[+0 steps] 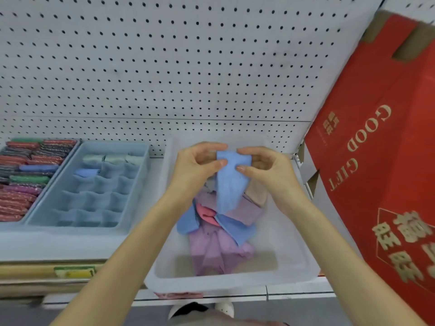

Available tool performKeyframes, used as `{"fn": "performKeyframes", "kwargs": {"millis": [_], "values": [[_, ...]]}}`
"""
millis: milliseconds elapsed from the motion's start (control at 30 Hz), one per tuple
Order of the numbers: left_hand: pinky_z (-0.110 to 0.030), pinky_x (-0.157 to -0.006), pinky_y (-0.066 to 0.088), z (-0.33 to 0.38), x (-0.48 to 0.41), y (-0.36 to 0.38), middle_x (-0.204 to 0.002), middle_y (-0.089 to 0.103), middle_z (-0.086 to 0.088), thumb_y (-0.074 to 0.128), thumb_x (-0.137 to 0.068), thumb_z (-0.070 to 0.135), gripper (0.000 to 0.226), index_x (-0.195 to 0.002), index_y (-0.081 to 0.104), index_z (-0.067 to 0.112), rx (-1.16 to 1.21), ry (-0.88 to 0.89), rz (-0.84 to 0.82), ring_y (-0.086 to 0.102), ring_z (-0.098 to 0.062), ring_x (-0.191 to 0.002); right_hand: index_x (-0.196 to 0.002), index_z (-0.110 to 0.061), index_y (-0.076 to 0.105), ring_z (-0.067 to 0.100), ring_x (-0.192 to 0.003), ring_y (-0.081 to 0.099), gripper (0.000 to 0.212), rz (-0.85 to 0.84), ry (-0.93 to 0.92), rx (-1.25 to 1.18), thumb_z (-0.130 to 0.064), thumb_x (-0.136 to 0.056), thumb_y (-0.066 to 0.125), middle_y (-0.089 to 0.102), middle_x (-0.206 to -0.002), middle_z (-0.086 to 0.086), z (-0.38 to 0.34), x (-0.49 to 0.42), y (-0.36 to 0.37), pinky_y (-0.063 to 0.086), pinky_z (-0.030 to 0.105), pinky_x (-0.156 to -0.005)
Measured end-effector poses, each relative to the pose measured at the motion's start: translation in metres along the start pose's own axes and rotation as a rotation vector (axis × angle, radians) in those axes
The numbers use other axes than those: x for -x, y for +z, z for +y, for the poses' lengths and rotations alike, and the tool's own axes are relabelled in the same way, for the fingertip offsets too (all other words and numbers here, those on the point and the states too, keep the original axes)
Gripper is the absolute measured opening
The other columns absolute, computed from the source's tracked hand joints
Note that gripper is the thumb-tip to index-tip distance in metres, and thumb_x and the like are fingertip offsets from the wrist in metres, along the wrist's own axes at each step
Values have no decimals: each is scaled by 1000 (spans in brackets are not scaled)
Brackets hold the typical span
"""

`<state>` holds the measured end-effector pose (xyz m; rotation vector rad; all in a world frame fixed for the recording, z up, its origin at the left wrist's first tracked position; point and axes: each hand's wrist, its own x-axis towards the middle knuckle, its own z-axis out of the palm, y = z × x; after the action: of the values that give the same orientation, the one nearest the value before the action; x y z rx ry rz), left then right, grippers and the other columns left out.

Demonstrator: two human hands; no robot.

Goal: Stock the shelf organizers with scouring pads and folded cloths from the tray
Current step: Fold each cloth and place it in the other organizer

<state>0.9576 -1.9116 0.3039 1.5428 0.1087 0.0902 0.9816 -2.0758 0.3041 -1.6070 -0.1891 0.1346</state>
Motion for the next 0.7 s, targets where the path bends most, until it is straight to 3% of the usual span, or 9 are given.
{"fn": "performKeyframes", "kwargs": {"millis": [100,233,333,467,633,700], "values": [[-17,-67,50,3,5,8,-94,71,-6,68,-79,-10,38,-110,64,12,-31,50,-32,68,-7,-79,-106,-12,65,2,-77,66,41,-34,-24,71,11,-73,72,69,-94,3,-3,2,-13,56,22,-70],[-12,-72,50,8,8,23,-100,68,-4,65,-77,-18,32,-104,65,-1,-121,116,-72,67,2,-80,-105,-18,66,2,-78,67,39,-23,-109,172,6,-76,72,70,-92,-3,-10,4,-26,57,33,-69],[-11,-70,51,11,4,32,-99,68,-4,65,-75,-19,37,-106,65,1,-164,132,-61,67,4,-75,-100,-19,68,-1,-70,65,33,-13,-177,235,2,-76,74,69,-82,-4,-13,3,-35,56,24,-66],[-17,-79,54,10,-1,38,-104,69,-7,70,-74,-14,40,-108,66,8,-269,124,-60,67,-5,-85,-100,-17,68,-9,-64,60,32,6,-178,319,-1,-73,77,67,-79,-8,-12,-1,-42,45,9,-64],[-35,-80,53,8,-7,35,-87,72,-7,71,-82,8,8,-86,71,15,-512,152,-66,62,-12,-77,-86,-23,71,-2,-54,48,14,-17,-203,523,-12,-78,75,59,-75,-5,-10,-6,-46,38,7,-54],[-31,-76,50,12,-8,32,-84,67,-11,65,-88,13,6,-87,68,9,-536,143,-126,57,-16,-77,-83,-23,69,0,-63,48,6,-31,-196,555,-18,-82,72,54,-85,-2,-15,-7,-47,38,6,-58]]}}
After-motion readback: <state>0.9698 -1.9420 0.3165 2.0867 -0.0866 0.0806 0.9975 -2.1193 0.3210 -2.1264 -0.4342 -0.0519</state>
